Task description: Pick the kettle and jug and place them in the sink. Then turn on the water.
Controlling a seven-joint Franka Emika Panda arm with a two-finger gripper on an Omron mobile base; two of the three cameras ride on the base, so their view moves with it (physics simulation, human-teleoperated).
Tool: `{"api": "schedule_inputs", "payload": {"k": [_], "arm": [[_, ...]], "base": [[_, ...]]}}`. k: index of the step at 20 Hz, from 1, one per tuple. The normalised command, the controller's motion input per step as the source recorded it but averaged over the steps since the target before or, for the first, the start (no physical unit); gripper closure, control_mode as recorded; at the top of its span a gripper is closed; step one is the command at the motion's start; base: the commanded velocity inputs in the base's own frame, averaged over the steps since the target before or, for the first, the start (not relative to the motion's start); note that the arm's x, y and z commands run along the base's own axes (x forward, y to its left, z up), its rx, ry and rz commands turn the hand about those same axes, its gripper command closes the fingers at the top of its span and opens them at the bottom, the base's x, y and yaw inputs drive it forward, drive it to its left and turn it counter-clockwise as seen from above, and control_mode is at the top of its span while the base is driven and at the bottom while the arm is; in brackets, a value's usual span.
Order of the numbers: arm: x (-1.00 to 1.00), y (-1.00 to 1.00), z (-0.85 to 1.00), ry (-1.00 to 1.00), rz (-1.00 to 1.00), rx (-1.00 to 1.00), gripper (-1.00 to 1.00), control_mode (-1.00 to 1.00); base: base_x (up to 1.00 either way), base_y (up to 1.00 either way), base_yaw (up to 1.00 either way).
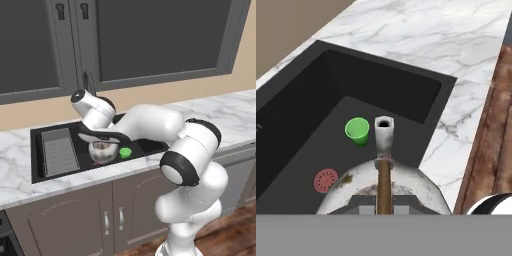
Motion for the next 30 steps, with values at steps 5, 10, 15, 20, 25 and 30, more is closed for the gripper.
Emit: {"api": "schedule_inputs", "payload": {"k": [5,10,15,20,25,30], "arm": [[0.12,-0.12,-0.11,-0.02,-0.05,0.00,1.00,-1.00],[0.20,-0.10,-0.24,0.00,-0.05,0.00,1.00,-1.00],[0.19,-0.05,-0.22,0.00,-0.05,0.00,1.00,-1.00],[0.11,-0.01,-0.19,0.00,-0.04,0.00,1.00,-1.00],[0.07,0.00,-0.20,0.00,-0.04,0.00,1.00,-1.00],[0.15,0.00,-0.24,0.00,-0.03,0.00,1.00,-1.00]], "base": [[0.00,0.00,0.00],[0.00,0.00,0.00],[0.00,0.00,0.00],[0.00,0.00,0.00],[0.00,0.00,0.00],[0.00,0.00,0.00]]}}
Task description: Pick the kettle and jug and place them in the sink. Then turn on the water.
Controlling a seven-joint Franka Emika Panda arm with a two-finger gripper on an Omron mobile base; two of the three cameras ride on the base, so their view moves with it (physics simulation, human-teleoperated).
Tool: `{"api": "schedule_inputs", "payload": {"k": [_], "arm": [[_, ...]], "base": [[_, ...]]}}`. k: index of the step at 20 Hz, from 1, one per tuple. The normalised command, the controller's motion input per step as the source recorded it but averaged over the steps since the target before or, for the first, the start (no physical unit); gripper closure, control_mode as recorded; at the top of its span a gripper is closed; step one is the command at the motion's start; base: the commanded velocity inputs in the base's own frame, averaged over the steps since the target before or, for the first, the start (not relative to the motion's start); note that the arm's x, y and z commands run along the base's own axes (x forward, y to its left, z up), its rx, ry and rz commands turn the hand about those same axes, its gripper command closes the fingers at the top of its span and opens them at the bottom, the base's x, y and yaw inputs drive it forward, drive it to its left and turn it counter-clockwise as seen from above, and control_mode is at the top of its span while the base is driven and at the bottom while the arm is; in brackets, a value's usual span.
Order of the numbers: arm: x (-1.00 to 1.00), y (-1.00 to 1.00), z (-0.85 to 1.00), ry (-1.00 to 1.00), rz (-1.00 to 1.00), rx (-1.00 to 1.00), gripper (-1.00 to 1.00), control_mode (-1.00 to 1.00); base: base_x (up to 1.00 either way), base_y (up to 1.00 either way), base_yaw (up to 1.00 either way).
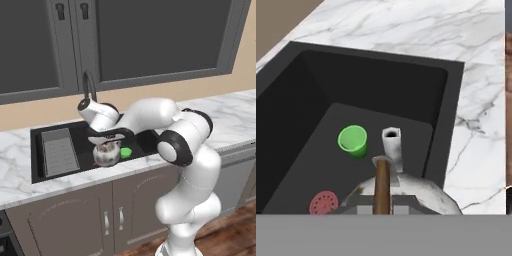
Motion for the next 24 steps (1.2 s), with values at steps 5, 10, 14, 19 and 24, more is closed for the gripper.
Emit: {"api": "schedule_inputs", "payload": {"k": [5,10,14,19,24], "arm": [[0.34,0.00,-0.14,-0.03,-0.02,0.00,1.00,-1.00],[0.38,0.00,0.00,-0.06,-0.01,0.00,1.00,-1.00],[0.24,0.00,0.00,-0.05,-0.01,0.00,1.00,-1.00],[0.17,0.00,0.00,-0.05,-0.01,0.00,1.00,-1.00],[0.15,0.00,-0.20,-0.02,-0.01,0.00,1.00,-1.00]], "base": [[0.00,0.00,0.00],[0.00,0.00,0.00],[0.00,0.00,0.00],[0.00,0.00,0.00],[0.00,0.00,0.00]]}}
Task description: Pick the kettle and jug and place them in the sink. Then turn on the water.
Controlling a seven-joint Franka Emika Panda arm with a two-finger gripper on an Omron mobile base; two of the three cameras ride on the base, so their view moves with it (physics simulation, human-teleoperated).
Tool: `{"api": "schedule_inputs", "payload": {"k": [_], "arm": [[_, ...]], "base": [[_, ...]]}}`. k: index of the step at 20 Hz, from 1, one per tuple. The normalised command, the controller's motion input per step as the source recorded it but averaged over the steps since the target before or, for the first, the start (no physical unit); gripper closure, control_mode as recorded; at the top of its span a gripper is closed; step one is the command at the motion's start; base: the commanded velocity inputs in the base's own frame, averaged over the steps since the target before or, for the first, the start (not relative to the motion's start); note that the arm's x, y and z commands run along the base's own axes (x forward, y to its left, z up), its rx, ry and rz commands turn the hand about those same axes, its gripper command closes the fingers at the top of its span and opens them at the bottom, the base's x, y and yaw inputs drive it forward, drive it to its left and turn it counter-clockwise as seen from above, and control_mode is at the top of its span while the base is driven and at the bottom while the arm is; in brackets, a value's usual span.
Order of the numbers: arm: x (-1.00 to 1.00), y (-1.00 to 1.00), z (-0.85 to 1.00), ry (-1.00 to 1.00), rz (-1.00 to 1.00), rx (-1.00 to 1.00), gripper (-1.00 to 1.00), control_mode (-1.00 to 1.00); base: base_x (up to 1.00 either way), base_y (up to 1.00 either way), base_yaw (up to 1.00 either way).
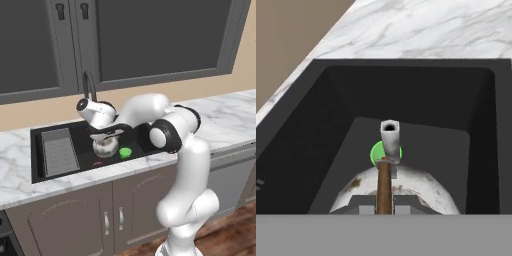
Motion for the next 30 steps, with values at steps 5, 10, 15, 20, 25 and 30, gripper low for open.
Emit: {"api": "schedule_inputs", "payload": {"k": [5,10,15,20,25,30], "arm": [[0.10,0.01,-0.41,0.00,-0.01,0.00,1.00,-1.00],[0.00,0.04,-0.33,0.00,-0.02,0.00,1.00,-1.00],[0.00,0.07,-0.33,0.00,-0.01,0.00,1.00,-1.00],[0.09,0.09,-0.31,0.00,-0.01,0.00,1.00,-1.00],[0.11,0.18,-0.33,0.00,-0.01,0.00,1.00,-1.00],[0.06,0.15,-0.38,0.00,0.00,0.00,1.00,-1.00]], "base": [[0.00,0.00,0.00],[0.00,0.00,0.00],[0.00,0.00,0.00],[0.00,0.00,0.00],[0.00,0.00,0.00],[0.00,0.00,0.00]]}}
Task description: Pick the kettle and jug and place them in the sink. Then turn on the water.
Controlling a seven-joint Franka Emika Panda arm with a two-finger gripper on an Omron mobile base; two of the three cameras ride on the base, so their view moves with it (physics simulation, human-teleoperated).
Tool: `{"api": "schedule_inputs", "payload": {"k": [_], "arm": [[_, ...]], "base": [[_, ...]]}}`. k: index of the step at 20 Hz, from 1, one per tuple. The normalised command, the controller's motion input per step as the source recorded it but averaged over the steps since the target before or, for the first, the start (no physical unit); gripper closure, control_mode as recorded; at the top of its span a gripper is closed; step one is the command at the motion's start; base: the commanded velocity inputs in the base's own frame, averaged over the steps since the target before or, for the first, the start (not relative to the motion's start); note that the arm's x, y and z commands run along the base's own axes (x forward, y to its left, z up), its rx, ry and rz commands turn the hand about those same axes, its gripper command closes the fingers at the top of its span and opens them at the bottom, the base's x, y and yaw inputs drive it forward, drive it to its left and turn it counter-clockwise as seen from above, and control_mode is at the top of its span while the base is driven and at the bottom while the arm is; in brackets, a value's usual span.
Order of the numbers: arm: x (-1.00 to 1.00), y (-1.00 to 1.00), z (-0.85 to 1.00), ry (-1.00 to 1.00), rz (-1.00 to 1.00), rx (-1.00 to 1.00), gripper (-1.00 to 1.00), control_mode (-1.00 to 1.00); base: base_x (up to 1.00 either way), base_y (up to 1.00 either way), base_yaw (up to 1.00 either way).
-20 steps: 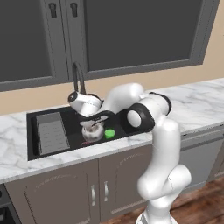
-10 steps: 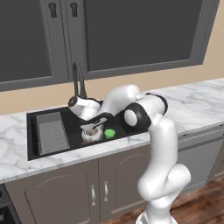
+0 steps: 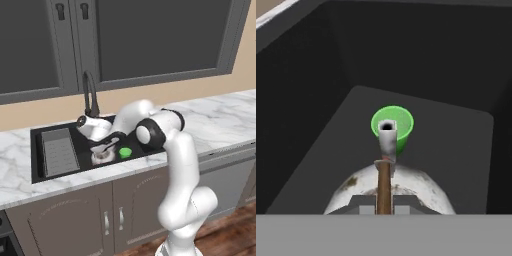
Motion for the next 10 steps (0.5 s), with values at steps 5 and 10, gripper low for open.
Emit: {"api": "schedule_inputs", "payload": {"k": [5,10], "arm": [[0.05,0.17,-0.41,0.00,0.00,0.00,1.00,-1.00],[0.08,0.15,-0.38,0.00,0.00,0.00,1.00,-1.00]], "base": [[0.00,0.00,0.00],[0.00,0.00,0.00]]}}
